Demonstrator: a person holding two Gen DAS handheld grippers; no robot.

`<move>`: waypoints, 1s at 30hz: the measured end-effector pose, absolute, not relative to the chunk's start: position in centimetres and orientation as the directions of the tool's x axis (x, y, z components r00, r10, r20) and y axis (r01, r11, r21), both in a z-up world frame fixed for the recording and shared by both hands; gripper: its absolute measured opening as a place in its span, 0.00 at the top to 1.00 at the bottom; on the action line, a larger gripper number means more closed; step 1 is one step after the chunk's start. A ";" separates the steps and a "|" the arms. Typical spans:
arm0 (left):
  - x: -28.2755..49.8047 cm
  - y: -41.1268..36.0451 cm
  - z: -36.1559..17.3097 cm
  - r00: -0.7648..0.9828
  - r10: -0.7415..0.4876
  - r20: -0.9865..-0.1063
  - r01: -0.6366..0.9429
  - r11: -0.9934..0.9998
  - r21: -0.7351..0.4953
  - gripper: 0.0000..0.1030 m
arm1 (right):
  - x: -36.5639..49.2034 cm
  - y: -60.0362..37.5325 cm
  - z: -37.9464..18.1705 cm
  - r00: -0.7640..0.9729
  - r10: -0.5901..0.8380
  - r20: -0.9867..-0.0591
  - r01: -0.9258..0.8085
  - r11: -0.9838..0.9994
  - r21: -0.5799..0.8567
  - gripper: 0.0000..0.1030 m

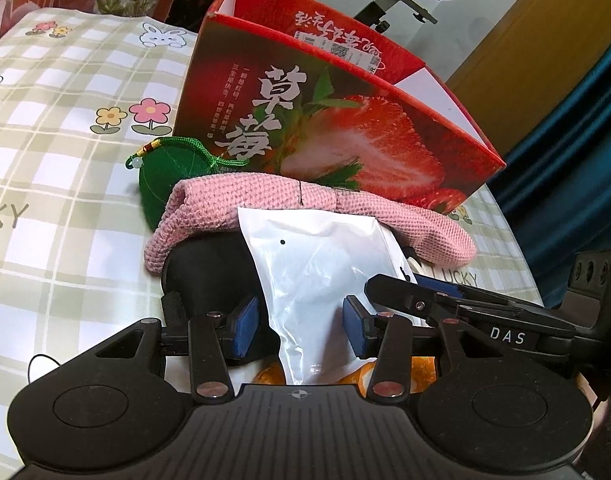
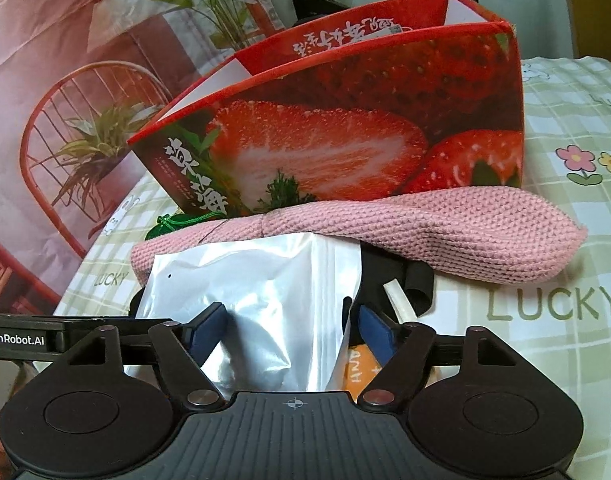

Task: Organize soft objects
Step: 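Grasp the white pouch with the right tool and lift it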

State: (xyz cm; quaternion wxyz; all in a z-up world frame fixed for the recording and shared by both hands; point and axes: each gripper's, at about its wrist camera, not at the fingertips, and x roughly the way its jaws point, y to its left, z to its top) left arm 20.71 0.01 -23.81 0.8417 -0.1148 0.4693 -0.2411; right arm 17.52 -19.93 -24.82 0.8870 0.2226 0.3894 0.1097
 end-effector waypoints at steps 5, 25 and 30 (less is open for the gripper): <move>20.9 -0.1 -24.2 0.442 -0.519 -0.732 0.295 0.855 -0.427 0.53 | 17.9 -19.6 -24.9 0.670 0.370 -0.643 -0.030 0.880 0.474 0.27; 20.7 0.2 -23.9 0.452 -0.508 -0.733 0.283 0.861 -0.422 0.62 | 17.2 -19.3 -24.0 0.653 0.414 -0.634 -0.079 0.870 0.487 0.53; 20.8 0.5 -24.2 0.454 -0.513 -0.728 0.275 0.858 -0.433 0.63 | 17.5 -19.8 -24.7 0.651 0.435 -0.622 -0.063 0.847 0.528 0.52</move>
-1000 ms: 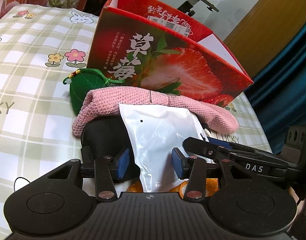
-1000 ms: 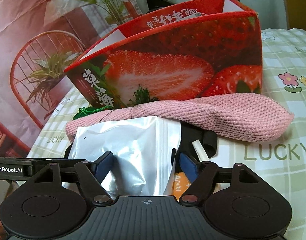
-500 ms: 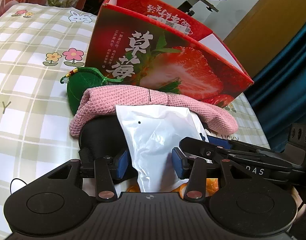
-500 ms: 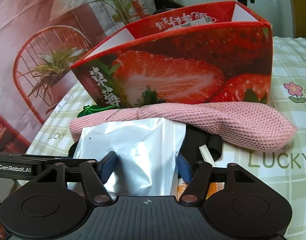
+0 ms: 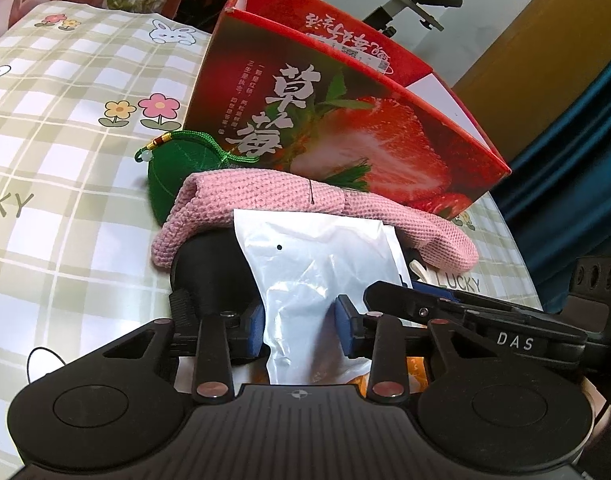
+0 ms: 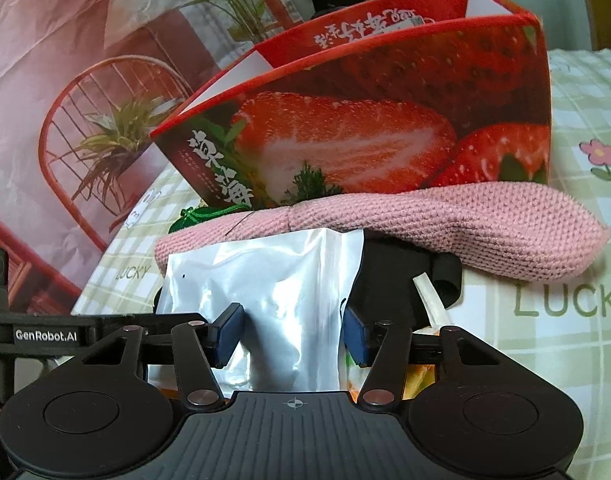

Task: Organize soft objects
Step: 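Grasp the white pouch with the right tool and lift it, then carry the white pouch toward the red box with the right tool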

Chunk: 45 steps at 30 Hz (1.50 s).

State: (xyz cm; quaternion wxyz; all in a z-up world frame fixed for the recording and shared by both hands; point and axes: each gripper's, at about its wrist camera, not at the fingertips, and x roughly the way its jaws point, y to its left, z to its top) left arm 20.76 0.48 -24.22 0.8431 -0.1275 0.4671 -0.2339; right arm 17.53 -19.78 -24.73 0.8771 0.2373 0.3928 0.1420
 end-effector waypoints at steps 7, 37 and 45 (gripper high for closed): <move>20.7 0.6 -23.8 0.461 -0.522 -0.718 0.271 0.853 -0.446 0.63 | 17.1 -19.2 -23.6 0.656 0.428 -0.621 -0.089 0.862 0.500 0.63; 21.6 -1.2 -14.6 0.586 -0.566 -0.580 0.445 0.823 -0.353 0.63 | 17.0 -20.5 -14.5 0.820 0.349 -0.454 -0.164 0.903 0.397 0.64; 23.4 -2.1 -13.2 0.594 -0.579 -0.558 0.474 0.813 -0.339 0.63 | 18.2 -21.7 -12.9 0.843 0.329 -0.426 -0.168 0.913 0.373 0.64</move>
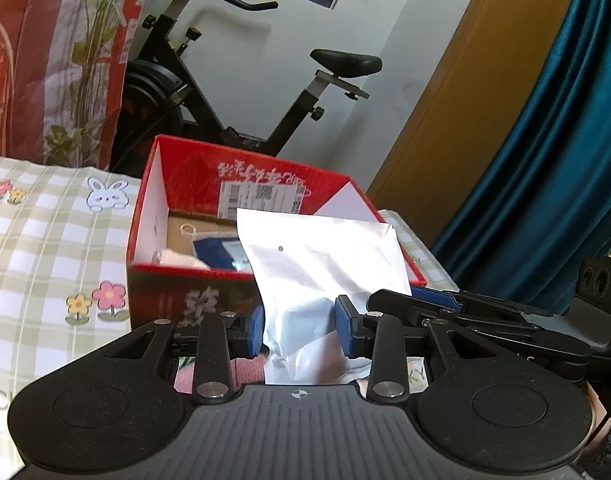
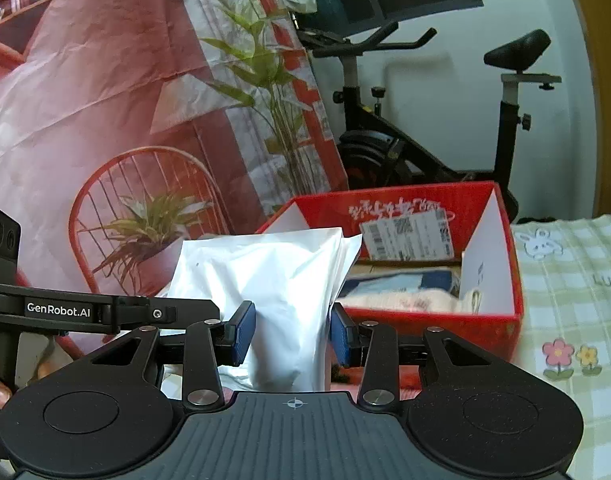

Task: Organize soft objects
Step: 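Carry the white pouch toward the red box with the right tool, then lower the white pouch into the red box and open both tools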

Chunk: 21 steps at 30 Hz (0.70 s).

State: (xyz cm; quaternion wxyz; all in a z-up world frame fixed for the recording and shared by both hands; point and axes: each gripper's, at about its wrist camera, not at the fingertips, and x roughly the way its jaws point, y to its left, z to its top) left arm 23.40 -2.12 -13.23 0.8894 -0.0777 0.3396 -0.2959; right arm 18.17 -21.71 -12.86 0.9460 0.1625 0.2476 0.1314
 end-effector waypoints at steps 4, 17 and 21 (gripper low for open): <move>24.3 -2.3 -13.1 0.593 -0.588 -0.549 0.473 0.807 -0.353 0.63 | 19.0 -22.0 -12.4 0.847 0.325 -0.421 -0.173 0.917 0.360 0.64; 31.9 -4.0 -12.6 0.623 -0.557 -0.549 0.455 0.829 -0.324 0.63 | 26.8 -23.9 -12.0 0.859 0.290 -0.423 -0.157 0.934 0.321 0.64; 34.7 -4.2 -13.5 0.617 -0.538 -0.574 0.420 0.843 -0.337 0.63 | 30.0 -24.1 -13.2 0.846 0.283 -0.451 -0.149 0.939 0.311 0.64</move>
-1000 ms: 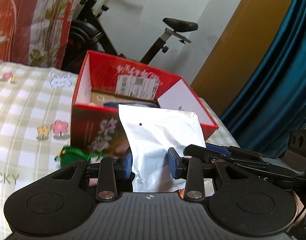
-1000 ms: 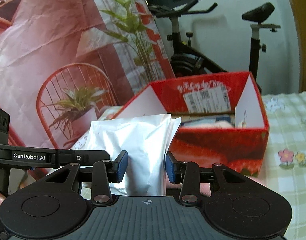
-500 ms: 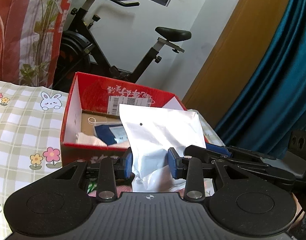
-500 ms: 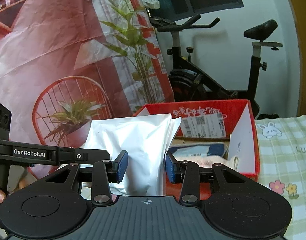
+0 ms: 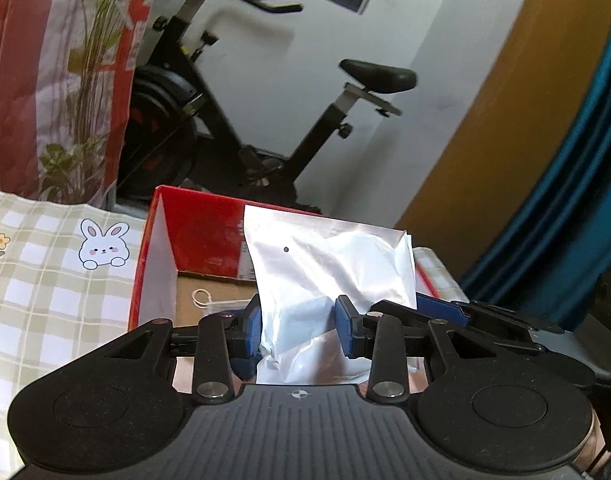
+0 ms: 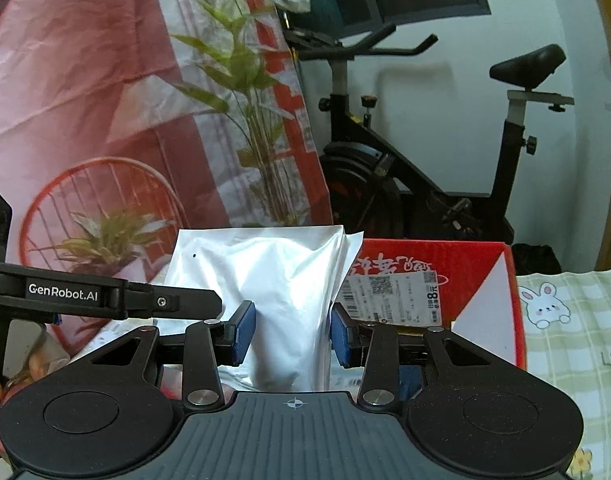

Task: Organize soft objects
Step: 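Lower the white pouch into the red box and open both tools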

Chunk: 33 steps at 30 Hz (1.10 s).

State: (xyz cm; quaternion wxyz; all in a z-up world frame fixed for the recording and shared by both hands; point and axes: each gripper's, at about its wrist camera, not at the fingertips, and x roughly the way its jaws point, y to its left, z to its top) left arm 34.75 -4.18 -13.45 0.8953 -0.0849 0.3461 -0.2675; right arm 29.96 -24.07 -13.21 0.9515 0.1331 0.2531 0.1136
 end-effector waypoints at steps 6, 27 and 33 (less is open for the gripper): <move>37.1 -4.5 -15.0 0.595 -0.513 -0.619 0.404 0.857 -0.321 0.62 | 33.4 -23.6 -15.0 0.809 0.272 -0.520 -0.150 0.952 0.265 0.64; 36.3 -4.0 -14.8 0.623 -0.413 -0.665 0.378 0.903 -0.206 0.49 | 32.2 -23.1 -15.7 0.789 0.166 -0.591 -0.087 0.983 0.161 0.57; 33.3 -3.8 -12.9 0.642 -0.424 -0.639 0.407 0.895 -0.184 0.50 | 29.3 -22.8 -14.4 0.800 0.176 -0.574 -0.093 0.981 0.171 0.57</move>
